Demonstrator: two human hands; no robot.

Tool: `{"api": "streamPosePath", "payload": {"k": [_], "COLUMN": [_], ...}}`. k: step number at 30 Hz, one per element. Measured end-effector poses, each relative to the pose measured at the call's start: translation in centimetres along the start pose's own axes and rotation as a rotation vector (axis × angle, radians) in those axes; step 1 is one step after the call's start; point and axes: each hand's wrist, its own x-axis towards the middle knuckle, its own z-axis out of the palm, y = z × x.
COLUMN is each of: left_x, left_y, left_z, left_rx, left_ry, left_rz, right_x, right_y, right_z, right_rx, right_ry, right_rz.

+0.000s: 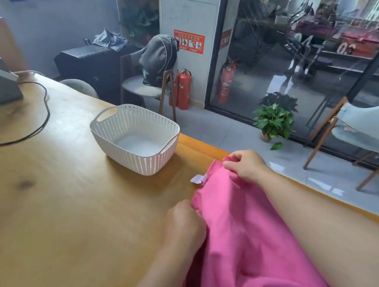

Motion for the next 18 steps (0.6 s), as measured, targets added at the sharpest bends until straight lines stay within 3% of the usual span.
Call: {"api": "streamPosePath", "payload": {"k": [3, 7, 18], "left_x": [-0.7, -1.1, -0.7], "left_y": [-0.6, -0.3, -1.0], "left_z": [0.1, -0.2, 0.4], "left_rx": [0.098, 0.168, 0.359], "left_ry": [0.032, 0.028, 0.108], "left_rz": [0.019, 0.022, 0.086], "right_x": [1.3, 2.4, 2.6], "right_y": [-0.8, -0.5, 0.4], "right_z": [0.0, 2.1, 1.0], "right_rx": [0.084, -0.039, -0.035], "right_ry": [0.051, -0.017, -0.023], "right_rz": [-0.028, -0.022, -0.097]}}
